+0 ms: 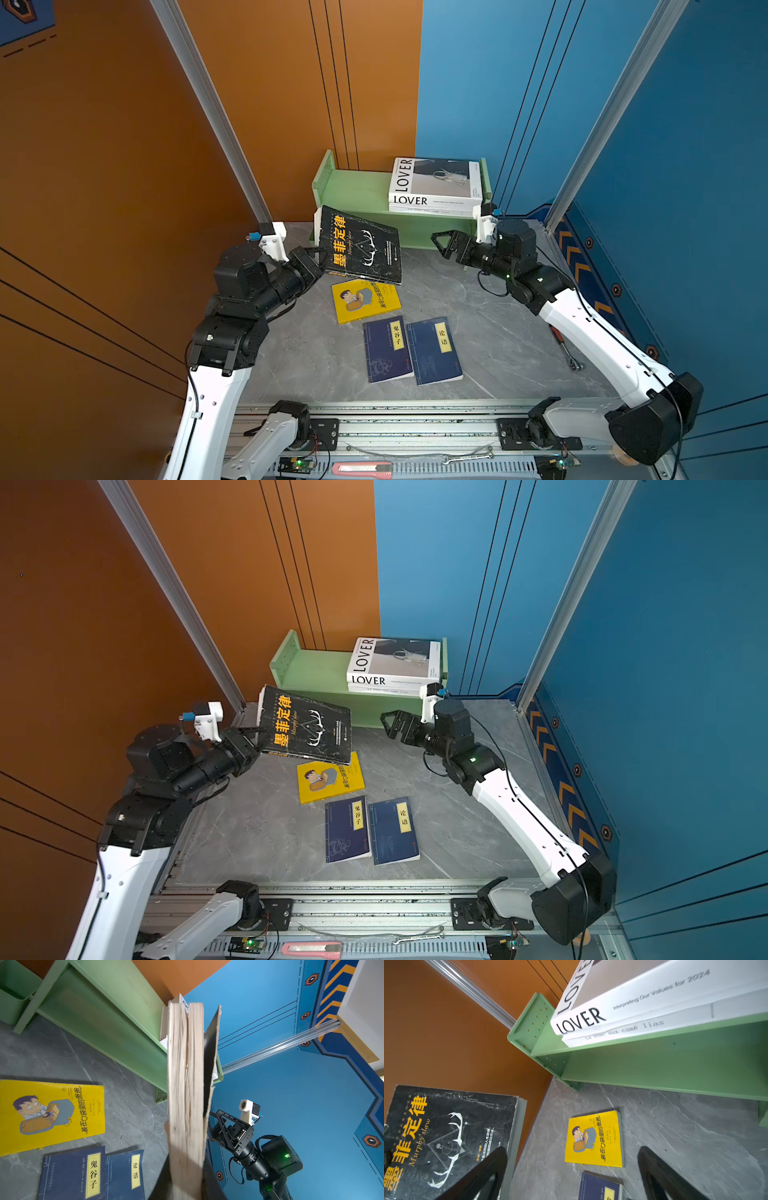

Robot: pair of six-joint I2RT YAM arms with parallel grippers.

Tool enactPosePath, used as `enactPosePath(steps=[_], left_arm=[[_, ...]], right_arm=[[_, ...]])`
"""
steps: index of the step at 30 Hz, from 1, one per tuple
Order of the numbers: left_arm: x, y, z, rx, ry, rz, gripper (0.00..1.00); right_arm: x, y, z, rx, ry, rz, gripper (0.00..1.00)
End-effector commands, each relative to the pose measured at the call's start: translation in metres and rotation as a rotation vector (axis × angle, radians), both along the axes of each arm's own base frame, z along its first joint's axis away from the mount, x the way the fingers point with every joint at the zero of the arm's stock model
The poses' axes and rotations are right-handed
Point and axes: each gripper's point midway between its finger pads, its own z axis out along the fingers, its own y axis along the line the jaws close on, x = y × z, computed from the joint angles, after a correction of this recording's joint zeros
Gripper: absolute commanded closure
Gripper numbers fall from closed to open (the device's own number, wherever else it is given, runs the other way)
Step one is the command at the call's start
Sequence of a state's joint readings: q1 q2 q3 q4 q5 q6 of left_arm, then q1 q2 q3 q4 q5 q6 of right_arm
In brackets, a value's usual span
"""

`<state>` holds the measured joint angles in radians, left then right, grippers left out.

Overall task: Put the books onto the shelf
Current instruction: 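Raise the black book toward the shelf top with both grippers holding its ends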

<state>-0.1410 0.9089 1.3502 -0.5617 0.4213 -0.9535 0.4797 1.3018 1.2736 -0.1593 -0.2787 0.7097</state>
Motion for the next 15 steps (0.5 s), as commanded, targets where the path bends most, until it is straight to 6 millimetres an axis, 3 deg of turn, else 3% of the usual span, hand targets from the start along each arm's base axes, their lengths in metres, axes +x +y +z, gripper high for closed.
enactPosePath(steps=[1,7,15], left_arm=[[0.003,-0.009,0.056,-0.042,-0.194,-0.068,1.0],[0.025,-0.018,0.078,-0.126,-0.279,-0.107,1.0],[0.039,-0.024,0.095,-0.199,-0.331,-0.124,1.0]], right_arm=[[-0.001,0.002,0.03,0.163,-0.028,0.017,0.0],[0.002,0.015,0.044,0.31,-0.019,0.127,0.0],[0.005,0.032,0.039,0.405,0.061,0.246,0.03]])
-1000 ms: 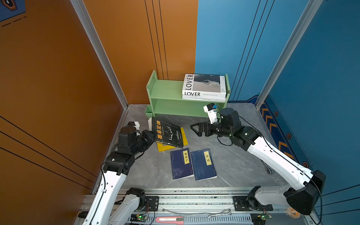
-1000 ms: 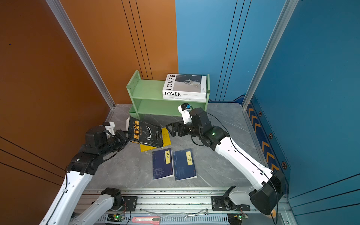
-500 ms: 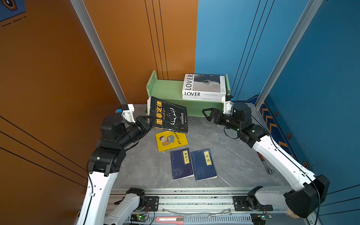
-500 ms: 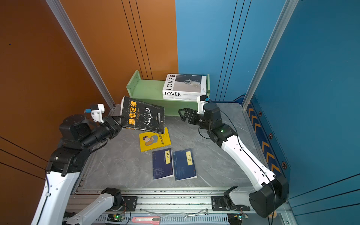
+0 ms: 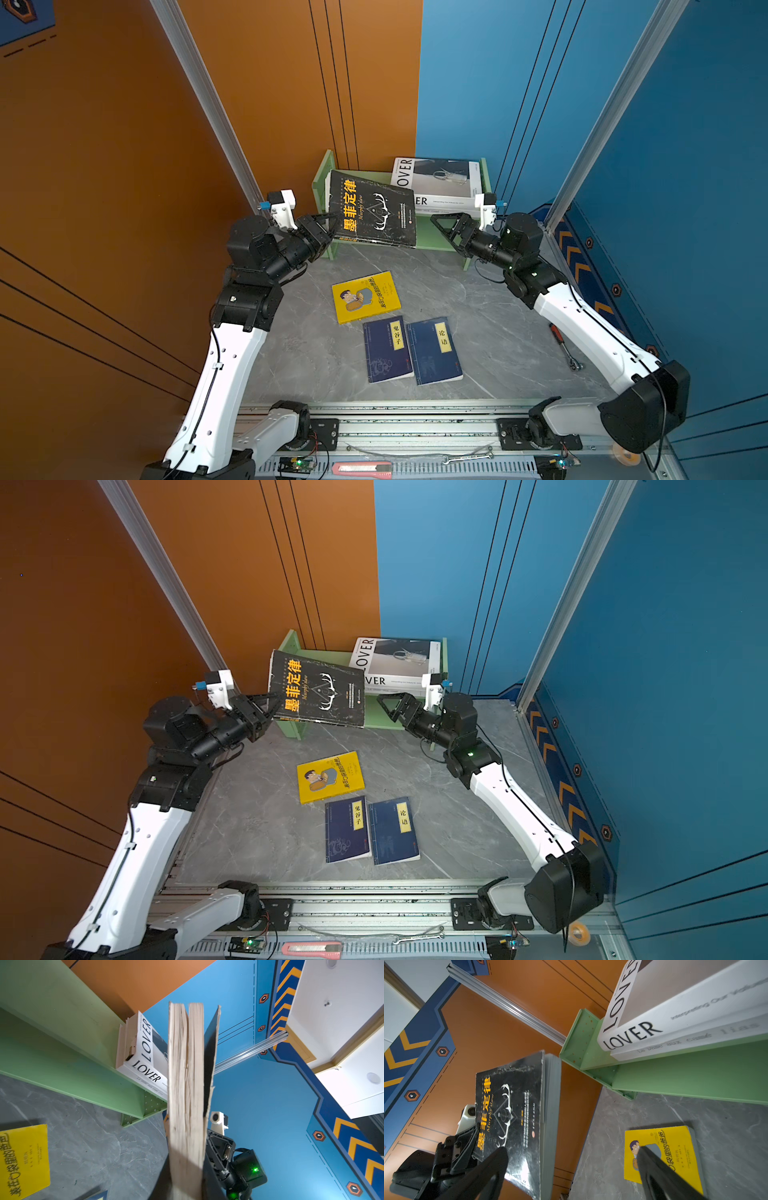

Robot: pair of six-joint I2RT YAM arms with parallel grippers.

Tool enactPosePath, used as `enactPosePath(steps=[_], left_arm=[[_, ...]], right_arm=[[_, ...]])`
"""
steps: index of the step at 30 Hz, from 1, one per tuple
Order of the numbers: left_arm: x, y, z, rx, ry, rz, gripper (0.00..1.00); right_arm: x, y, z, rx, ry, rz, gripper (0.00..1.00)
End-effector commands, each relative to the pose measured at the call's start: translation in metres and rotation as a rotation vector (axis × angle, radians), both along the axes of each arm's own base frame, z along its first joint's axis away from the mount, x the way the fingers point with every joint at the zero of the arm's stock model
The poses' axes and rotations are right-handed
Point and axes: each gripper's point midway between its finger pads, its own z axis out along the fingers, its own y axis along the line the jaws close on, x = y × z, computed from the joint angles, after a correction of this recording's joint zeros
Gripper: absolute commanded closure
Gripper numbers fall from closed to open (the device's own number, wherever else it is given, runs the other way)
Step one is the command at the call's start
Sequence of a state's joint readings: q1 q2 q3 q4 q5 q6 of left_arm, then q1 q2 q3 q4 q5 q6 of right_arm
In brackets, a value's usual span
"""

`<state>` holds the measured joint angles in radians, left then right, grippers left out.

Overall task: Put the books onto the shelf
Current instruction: 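Raise the black book toward the shelf top with both grippers holding its ends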

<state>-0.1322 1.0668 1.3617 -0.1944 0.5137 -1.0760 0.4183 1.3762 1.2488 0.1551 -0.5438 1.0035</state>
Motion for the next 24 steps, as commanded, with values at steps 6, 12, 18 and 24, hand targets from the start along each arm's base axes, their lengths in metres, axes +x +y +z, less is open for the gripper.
enactPosePath(steps=[6,12,18,24], left_arm=[[0.0,-0.024,0.053,-0.109,-0.182,-0.104,1.0],[0.012,-0.039,0.058,-0.119,-0.189,-0.145,1.0],[0.026,-0.051,0.059,-0.149,-0.191,-0.185,1.0],[0.037,-0.06,0.059,-0.16,-0.18,-0.219,1.0]], right_arm=[[-0.004,0.018,0.024,0.178,0.006,0.149,0.08],[-0.005,0.022,0.029,0.212,0.014,0.19,0.12],[-0.003,0.026,0.033,0.27,0.027,0.226,0.22],[0.001,0.02,0.036,0.288,0.024,0.209,0.22]])
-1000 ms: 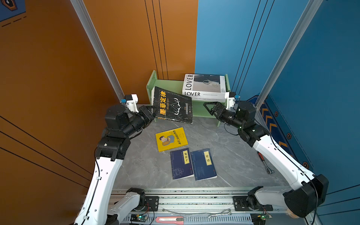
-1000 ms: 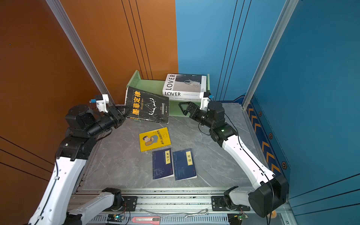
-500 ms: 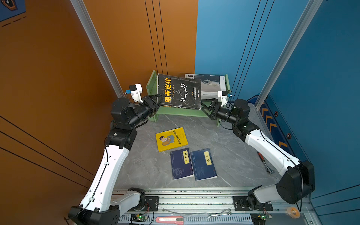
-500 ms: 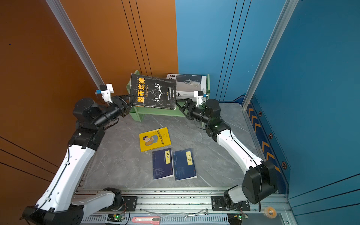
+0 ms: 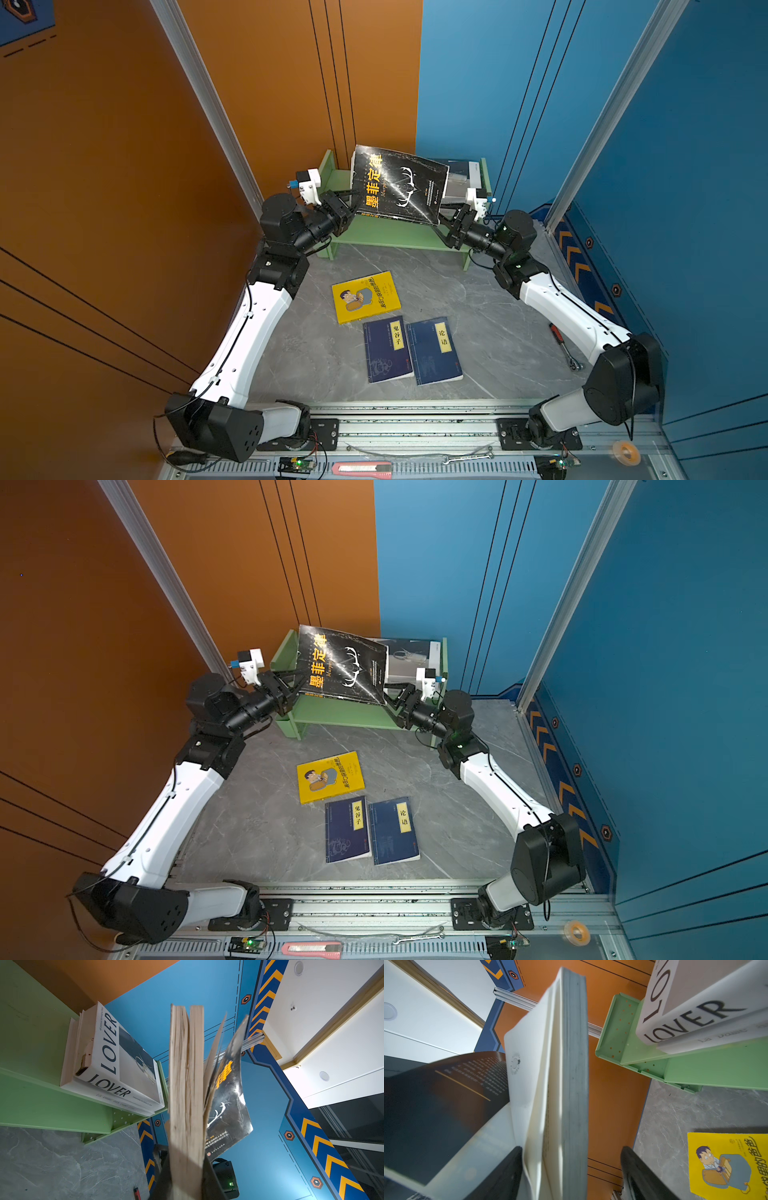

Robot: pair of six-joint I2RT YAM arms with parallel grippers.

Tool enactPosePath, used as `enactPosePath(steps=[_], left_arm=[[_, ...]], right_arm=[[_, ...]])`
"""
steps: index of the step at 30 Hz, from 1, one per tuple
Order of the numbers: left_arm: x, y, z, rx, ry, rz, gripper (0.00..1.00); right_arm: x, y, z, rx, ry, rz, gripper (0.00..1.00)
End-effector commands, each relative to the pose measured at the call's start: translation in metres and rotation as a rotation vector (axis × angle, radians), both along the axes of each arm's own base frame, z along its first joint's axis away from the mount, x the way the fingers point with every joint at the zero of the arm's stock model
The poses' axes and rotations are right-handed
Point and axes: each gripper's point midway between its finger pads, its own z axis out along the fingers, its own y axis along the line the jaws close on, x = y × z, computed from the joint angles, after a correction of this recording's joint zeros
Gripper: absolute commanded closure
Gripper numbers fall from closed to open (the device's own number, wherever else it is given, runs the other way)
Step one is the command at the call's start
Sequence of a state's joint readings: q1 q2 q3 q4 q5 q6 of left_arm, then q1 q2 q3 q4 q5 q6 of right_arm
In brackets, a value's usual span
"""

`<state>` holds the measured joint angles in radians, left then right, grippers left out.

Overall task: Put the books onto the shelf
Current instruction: 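Raise the black book toward the shelf top with both grippers holding its ends, then carry the black book over the LOVER stack with both grippers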

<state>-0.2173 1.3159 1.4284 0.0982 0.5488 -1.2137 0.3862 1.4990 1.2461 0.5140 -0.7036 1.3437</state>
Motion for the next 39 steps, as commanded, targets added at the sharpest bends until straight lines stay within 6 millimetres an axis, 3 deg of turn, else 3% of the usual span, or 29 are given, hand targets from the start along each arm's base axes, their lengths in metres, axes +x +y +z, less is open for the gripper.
enactPosePath(steps=[1,6,9,20,25,28,34,39], left_arm=[[-0.024,-0.012,0.053,-0.048,-0.166,-0.081,1.0],[-0.023,-0.011,0.053,-0.049,-0.166,-0.075,1.0],[-0.024,-0.013,0.054,-0.053,-0.165,-0.082,1.0],[-0.031,-0.018,0.057,-0.052,-0.175,-0.106,1.0],[-0.034,-0.018,0.057,-0.055,-0.176,-0.104,1.0],[-0.035,-0.021,0.058,-0.057,-0.178,-0.112,1.0],[-0.037,-0.031,0.057,-0.06,-0.172,-0.14,1.0],[-0.04,-0.037,0.057,-0.077,-0.173,-0.168,1.0]], right_arm=[[-0.01,0.001,0.011,0.026,-0.037,0.039,0.21],[0.002,-0.032,0.002,0.065,0.004,-0.063,0.18],[0.001,-0.042,0.001,0.064,0.004,-0.081,0.17],[-0.027,-0.055,0.016,-0.014,-0.091,-0.114,0.06],[-0.029,-0.087,0.015,-0.044,-0.091,-0.226,0.06],[-0.035,-0.083,0.016,-0.08,-0.101,-0.208,0.04],[-0.044,-0.056,0.017,-0.081,-0.115,-0.122,0.04],[-0.042,-0.048,0.023,-0.042,-0.131,-0.102,0.14]])
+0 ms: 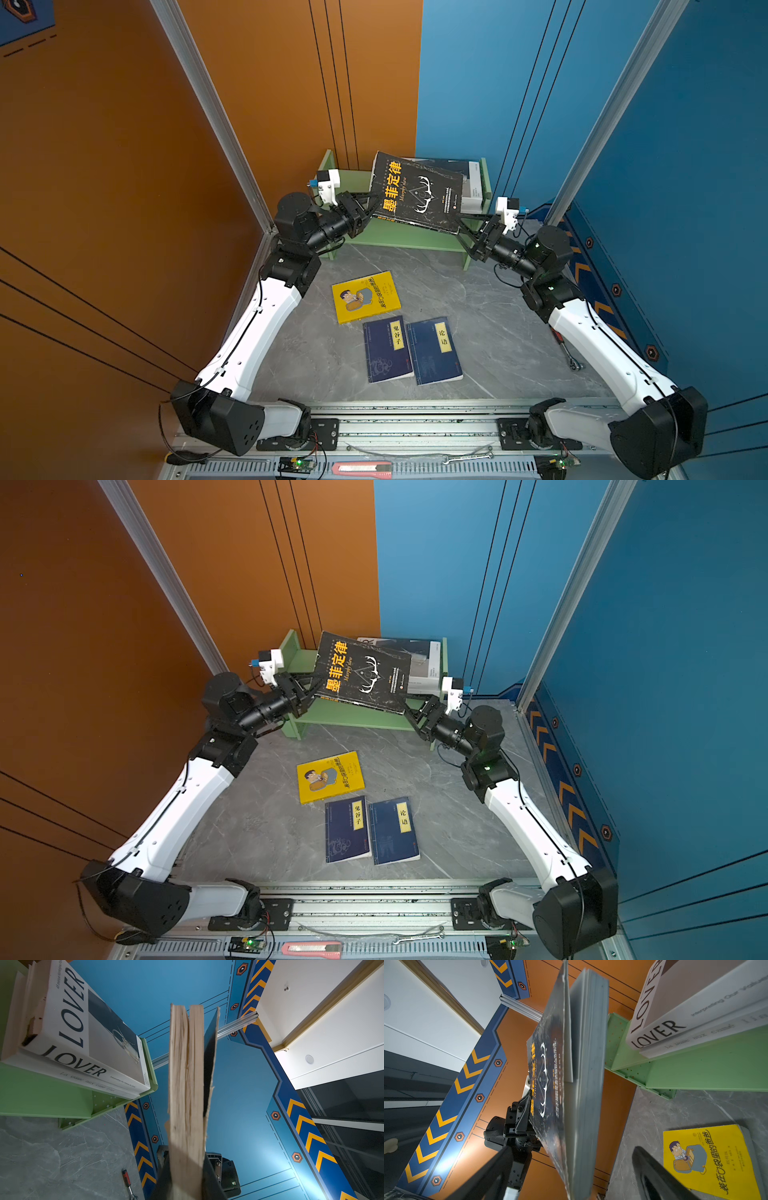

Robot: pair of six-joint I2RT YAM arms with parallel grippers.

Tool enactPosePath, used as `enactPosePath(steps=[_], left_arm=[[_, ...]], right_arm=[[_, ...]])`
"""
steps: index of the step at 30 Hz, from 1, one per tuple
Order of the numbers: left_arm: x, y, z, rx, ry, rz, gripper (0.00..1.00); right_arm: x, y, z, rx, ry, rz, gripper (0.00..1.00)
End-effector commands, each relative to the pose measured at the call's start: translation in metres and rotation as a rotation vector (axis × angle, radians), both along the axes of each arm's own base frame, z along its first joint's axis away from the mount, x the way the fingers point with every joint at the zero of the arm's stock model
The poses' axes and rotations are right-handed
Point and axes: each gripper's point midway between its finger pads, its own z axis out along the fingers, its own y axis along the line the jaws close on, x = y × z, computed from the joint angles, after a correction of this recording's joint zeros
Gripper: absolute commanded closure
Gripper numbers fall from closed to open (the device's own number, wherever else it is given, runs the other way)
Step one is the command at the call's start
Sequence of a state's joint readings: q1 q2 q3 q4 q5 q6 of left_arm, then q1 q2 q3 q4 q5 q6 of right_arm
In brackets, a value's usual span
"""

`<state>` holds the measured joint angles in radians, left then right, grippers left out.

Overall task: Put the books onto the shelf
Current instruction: 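Carry the black book over the LOVER stack with both grippers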

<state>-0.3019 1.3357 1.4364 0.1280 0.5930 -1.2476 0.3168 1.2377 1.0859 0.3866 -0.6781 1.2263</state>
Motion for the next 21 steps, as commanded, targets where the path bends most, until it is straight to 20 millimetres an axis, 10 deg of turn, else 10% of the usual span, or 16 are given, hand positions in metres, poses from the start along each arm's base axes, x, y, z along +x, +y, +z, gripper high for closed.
enactPosePath(steps=[1,21], left_arm=[[-0.023,0.0,0.055,-0.072,-0.175,-0.039,1.0],[-0.01,-0.018,0.046,-0.115,-0.136,-0.134,1.0]], right_arm=[[0.001,0.004,0.018,0.035,-0.061,0.02,0.18],[-0.004,0.019,0.047,0.17,-0.096,0.093,0.68]])
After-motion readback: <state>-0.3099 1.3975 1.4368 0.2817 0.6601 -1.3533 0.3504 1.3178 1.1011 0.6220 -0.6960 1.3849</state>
